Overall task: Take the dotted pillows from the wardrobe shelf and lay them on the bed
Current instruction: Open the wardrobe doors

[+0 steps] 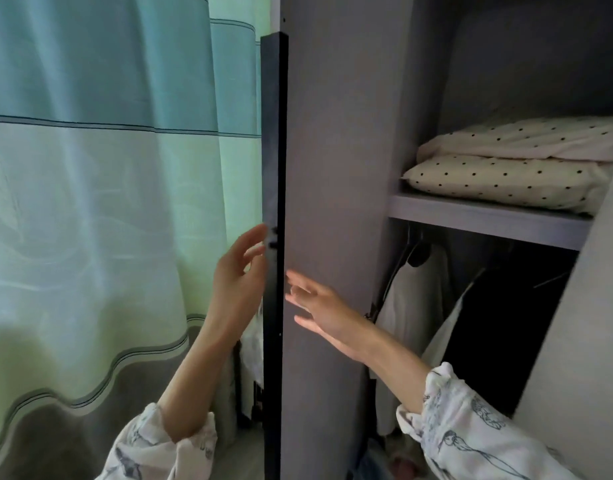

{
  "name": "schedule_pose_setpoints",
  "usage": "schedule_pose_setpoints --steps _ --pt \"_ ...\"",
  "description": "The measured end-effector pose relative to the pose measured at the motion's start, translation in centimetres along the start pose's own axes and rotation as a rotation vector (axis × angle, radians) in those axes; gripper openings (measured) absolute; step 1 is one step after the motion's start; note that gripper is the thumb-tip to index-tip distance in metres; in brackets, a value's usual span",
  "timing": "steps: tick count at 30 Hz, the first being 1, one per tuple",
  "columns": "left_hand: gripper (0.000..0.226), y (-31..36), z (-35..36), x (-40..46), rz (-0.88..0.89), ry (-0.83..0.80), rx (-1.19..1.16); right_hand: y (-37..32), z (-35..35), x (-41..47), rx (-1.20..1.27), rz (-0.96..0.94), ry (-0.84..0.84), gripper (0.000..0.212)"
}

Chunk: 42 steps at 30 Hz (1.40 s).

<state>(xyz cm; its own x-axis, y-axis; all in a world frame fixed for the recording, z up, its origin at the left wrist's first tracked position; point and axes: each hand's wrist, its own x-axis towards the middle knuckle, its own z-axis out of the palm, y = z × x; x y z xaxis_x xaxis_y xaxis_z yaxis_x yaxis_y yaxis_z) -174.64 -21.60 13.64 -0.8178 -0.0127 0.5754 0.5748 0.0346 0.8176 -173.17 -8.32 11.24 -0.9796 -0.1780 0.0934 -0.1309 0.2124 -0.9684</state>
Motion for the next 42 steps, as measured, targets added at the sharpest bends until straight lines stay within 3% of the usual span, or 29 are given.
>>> schedule_pose_setpoints --steps 2,5,9,18,24,28,33,37,42 --pt "0.042 1.3 0.6 -0.3 0.138 0.032 0.059 0.4 -0.9 0.3 -0.099 -0.033 0.092 0.043" --pt "0.042 2.2 2.6 -0.1 0.244 -0.102 0.116 0.7 -3.4 0.0 -0.169 -0.056 0.249 0.04" --pt "0.04 1.0 6.8 0.7 0.246 -0.279 0.203 0.9 -8.5 -2.1 -0.264 -0.077 0.461 0.039" --pt "0.037 -1.1 21.9 0.3 0.256 -0.661 0.134 1.9 -21.6 -11.5 -0.707 -0.009 0.893 0.044" --pt "0.037 -0.3 33.4 0.1 0.372 -0.784 0.115 3.3 -31.3 -15.2 -1.042 0.114 1.155 0.044" --pt "0.04 1.1 40.4 0.7 0.341 -0.825 0.087 5.0 -37.0 -16.7 -1.282 0.23 1.153 0.049" --pt "0.054 3.4 46.6 1.7 0.2 -0.842 -0.021 6.1 -42.2 -18.5 -1.471 0.244 1.066 0.056" --pt "0.066 3.5 49.1 1.6 0.183 -0.908 -0.082 7.5 -43.4 -18.8 -1.524 0.226 1.011 0.062" --pt "0.05 2.7 48.5 1.5 0.142 -0.864 -0.225 8.1 -43.4 -18.6 -1.559 0.29 0.96 0.068"
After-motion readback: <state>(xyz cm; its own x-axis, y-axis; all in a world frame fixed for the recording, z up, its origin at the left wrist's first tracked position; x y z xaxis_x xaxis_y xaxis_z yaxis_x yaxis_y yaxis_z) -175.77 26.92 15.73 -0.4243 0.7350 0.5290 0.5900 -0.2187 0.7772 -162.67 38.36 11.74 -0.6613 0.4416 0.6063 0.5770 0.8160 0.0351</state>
